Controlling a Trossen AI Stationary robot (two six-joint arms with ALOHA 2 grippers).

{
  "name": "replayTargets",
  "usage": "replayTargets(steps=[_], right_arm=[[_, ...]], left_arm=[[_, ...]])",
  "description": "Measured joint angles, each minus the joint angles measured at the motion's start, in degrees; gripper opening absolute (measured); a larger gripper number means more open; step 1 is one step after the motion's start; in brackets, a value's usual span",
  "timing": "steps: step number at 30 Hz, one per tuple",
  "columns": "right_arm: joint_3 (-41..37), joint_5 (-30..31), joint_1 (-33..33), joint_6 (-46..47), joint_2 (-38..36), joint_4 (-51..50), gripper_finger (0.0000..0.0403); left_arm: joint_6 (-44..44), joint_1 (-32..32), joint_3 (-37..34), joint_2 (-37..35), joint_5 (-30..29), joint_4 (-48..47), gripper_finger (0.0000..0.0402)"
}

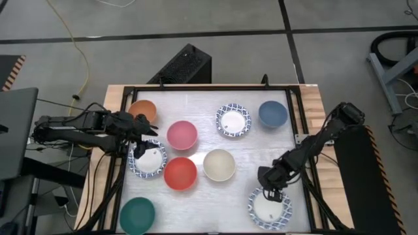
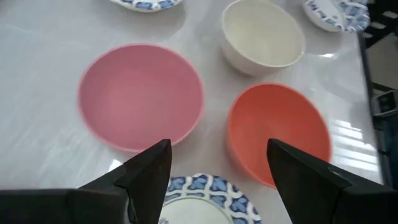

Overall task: Nest bowls inside each other by size order
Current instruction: Stack the bottom blue patterned bowl on top of the top blue patterned bowl

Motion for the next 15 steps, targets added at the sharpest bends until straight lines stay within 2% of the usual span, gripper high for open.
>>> replayTargets(steps=[6, 15], right_arm=[[5.6, 2.6, -6.0, -3.7, -4.6, -1.6, 0.0005], [15.5, 10.4, -17.8, -4.4, -12.6, -13.5, 0.0005]], left_arm=[[0.0, 0.0, 0.0, 0.0, -3.4, -2.0, 0.0254], [2.4, 0.0, 0.0, 0.0, -4.2, -2.2, 0.0254]])
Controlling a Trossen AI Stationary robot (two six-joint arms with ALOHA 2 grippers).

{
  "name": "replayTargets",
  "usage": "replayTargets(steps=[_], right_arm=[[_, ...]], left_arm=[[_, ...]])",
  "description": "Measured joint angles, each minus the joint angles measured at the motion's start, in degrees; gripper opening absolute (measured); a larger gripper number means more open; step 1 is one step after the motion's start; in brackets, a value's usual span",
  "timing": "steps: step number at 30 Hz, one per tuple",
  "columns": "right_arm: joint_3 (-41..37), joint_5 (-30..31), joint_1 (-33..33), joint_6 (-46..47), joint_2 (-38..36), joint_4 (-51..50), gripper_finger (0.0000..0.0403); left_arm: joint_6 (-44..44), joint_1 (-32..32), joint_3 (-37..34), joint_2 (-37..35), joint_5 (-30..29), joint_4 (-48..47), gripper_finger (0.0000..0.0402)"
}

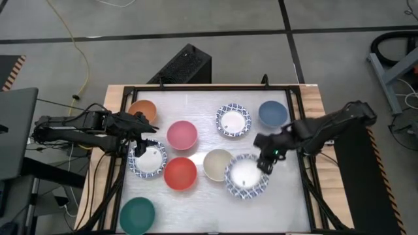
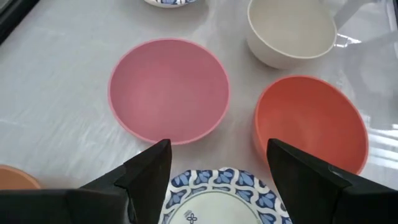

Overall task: Nest bowls inside each other by size order
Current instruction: Stack the bottom blue patterned bowl on top of the top blue patterned bowl

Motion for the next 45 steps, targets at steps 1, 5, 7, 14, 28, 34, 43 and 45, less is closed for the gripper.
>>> replayTargets(steps=[1, 5, 7, 14, 28, 34, 43, 45], right_arm=[[0.8, 0.9, -1.3, -0.1, -0.8, -1.1, 0.0005], [3.0, 8.0, -6.5, -1.3, -3.7, -2.9, 0.0005], [3.2, 13.7, -9.7, -1.8, -5.2, -1.8, 0.0005], [3.1, 15.0, -25.6, -6.9, -7.6, 4.1, 0.0006], [-4.7, -15.3, -53.6, -12.9, -1.6, 19.1, 0.0004], [-11.1, -19.7, -59.1, -14.5, 0.6, 20.9, 0.0003], [-15.8, -25.1, -64.3, -15.8, 6.0, 28.6, 0.0003], [-15.7, -26.1, -64.6, -15.8, 7.5, 30.7, 0.0004]], left_arm=[[0.0, 0.0, 0.0, 0.0, 0.0, 0.0, 0.0254], [0.1, 0.0, 0.0, 0.0, -1.2, 0.0, 0.0254], [0.3, 0.0, 0.0, 0.0, -2.7, 0.0, 0.0254], [1.1, 0.0, 0.0, 0.0, -4.5, 0.3, 0.0254], [-1.5, 0.0, 0.0, 0.0, -4.5, 0.5, 0.0254], [-1.5, 0.0, 0.0, 0.0, -4.5, 0.5, 0.0254], [-2.7, 0.0, 0.0, 0.0, -4.4, 0.5, 0.0254], [-2.9, 0.0, -0.1, 0.0, -4.4, 0.5, 0.0254]])
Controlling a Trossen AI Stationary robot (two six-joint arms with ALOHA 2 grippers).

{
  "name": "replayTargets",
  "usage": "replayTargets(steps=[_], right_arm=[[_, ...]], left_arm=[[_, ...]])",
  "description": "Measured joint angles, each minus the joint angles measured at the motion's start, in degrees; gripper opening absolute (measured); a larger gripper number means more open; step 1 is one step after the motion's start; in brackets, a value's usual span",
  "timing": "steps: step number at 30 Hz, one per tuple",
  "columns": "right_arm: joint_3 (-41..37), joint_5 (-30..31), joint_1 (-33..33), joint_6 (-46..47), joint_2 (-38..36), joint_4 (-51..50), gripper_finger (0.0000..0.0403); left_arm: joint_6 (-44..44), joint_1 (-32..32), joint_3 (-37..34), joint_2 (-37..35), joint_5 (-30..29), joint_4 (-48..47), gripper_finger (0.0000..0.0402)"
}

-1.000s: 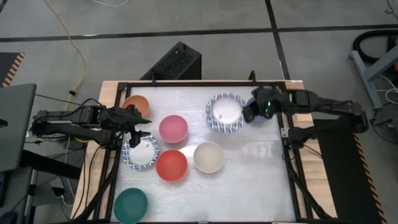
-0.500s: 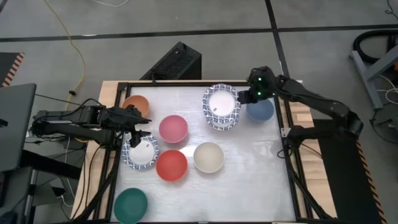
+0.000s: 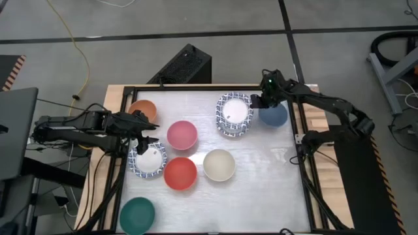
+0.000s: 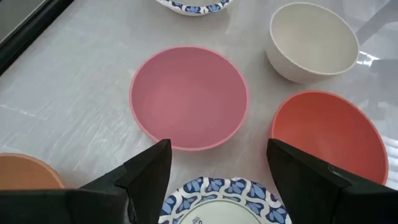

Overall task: Nest bowls inside each other by size order
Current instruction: Stack the bottom blue patterned bowl on top of the top blue patterned bowl, then stack the left blue patterned bowl on top of the right blue patterned bowl

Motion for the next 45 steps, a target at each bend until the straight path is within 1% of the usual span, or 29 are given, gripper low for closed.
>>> replayTargets(steps=[3, 9, 13, 16, 25, 30, 35, 38, 41, 45], right_arm=[[0.0, -1.6, -0.4, -0.6, 2.1, 0.7, 0.0005], [0.0, -2.5, -0.3, -2.1, 6.6, -0.9, 0.0006], [0.0, -2.8, 0.0, -3.8, 8.2, -0.8, 0.0014], [0.0, -3.1, 0.1, -5.7, 8.8, -1.3, 0.0031], [0.0, -2.9, 0.2, -12.2, 8.2, -4.3, 0.0099], [0.0, -2.3, 0.2, -12.6, 8.2, -4.5, 0.0126], [0.0, -2.0, 0.2, -12.4, 8.2, -4.8, 0.0142], [0.0, -2.0, 0.6, -12.4, 8.2, -4.9, 0.0145], [0.0, -1.9, 1.7, -12.6, 8.2, -4.8, 0.0146], [0.0, -1.2, 3.6, -14.7, 8.2, -4.9, 0.0146]], left_arm=[[-0.6, 0.0, -0.8, 0.0, 0.0, 0.1, 0.0254], [-1.1, 0.0, -3.0, 0.0, 0.0, 0.0, 0.0254], [-1.2, 0.0, -3.1, 0.0, 0.0, 0.2, 0.0254], [-1.2, 0.0, -3.1, 0.0, 0.0, 0.1, 0.0254], [-1.2, 0.0, -3.1, 0.0, 0.0, 0.1, 0.0254], [-1.2, 0.0, -3.1, 0.0, 0.0, 0.1, 0.0254], [-0.5, 0.0, -3.1, 0.2, -0.9, 0.0, 0.0254], [1.1, 0.0, -3.0, 1.3, -3.5, -1.6, 0.0254], [1.4, 0.0, -3.0, 4.0, -3.5, -4.5, 0.0254], [-0.7, 0.0, -3.0, 9.1, -3.6, -6.6, 0.0254]])
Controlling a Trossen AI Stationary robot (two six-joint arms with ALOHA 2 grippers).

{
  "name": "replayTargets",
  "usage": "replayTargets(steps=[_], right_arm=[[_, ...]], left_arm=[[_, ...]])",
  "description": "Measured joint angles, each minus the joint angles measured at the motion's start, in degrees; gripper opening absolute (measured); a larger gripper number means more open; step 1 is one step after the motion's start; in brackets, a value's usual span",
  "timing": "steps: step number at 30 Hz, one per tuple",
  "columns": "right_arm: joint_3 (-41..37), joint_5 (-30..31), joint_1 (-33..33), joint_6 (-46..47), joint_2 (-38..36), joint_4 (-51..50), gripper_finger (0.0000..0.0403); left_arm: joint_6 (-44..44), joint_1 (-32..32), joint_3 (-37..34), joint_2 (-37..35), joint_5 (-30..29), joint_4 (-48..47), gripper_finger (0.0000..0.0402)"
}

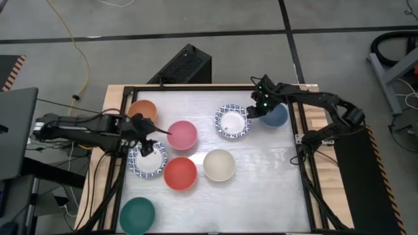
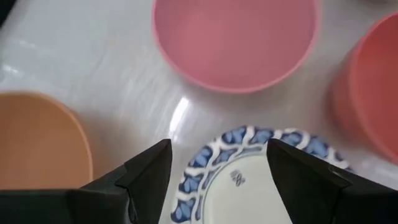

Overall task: Nest bowls inside each other by size order
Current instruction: Stack the left blue patterned bowl on top of the right blue patterned bowl

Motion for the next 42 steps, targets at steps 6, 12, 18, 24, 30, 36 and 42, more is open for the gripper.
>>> replayTargets(steps=[6, 12, 18, 24, 30, 36, 42], right_arm=[[0.0, 2.4, 2.1, -0.6, 0.0, 0.0, 0.0145], [0.0, 2.7, 4.3, -0.7, 0.0, 0.2, 0.0145], [0.0, 3.4, 5.7, -0.7, 0.0, 0.2, 0.0144], [0.0, 3.4, 6.3, -1.0, 0.0, 0.3, 0.0144], [0.0, 3.4, 6.3, -1.7, 0.0, 0.2, 0.0144], [0.0, 3.4, 6.3, -2.2, 0.0, 0.3, 0.0144], [0.0, 3.3, 6.3, -2.1, 0.0, 0.2, 0.0144]], left_arm=[[6.9, 0.0, 0.0, 7.2, 0.1, -0.1, 0.0254], [13.8, 0.0, 0.0, 11.0, 2.2, 2.0, 0.0254], [18.1, 2.3, 0.0, 13.3, 4.9, 2.6, 0.0254], [23.2, 6.1, 0.0, 17.7, 10.8, 3.1, 0.0254], [27.3, 9.8, 0.0, 22.9, 11.1, 3.1, 0.0254], [31.2, 11.1, 0.0, 27.1, 15.2, 3.1, 0.0254], [33.0, 11.6, 0.0, 31.4, 15.2, 3.0, 0.024]])
